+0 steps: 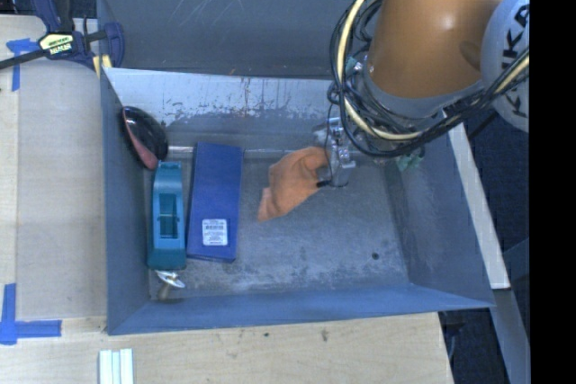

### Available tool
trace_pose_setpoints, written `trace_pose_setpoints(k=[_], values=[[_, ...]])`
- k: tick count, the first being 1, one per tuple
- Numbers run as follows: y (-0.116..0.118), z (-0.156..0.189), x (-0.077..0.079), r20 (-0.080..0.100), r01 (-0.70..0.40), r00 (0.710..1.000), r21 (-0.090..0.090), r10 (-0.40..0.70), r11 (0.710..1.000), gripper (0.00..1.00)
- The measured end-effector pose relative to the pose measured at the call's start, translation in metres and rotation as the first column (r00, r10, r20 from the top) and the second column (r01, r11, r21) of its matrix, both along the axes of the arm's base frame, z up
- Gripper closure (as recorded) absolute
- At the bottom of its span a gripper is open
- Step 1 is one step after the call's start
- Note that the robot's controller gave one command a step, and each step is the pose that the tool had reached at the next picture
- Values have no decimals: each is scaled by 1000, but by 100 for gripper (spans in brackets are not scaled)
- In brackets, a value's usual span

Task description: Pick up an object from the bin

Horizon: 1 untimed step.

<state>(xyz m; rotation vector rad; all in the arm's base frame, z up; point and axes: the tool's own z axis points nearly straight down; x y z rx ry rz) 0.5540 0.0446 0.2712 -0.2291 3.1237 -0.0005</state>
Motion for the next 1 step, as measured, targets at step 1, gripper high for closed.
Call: trace_pose_setpoints(k=[1], values=[[0,1,1,3,0,1000,0,0,1000,100]])
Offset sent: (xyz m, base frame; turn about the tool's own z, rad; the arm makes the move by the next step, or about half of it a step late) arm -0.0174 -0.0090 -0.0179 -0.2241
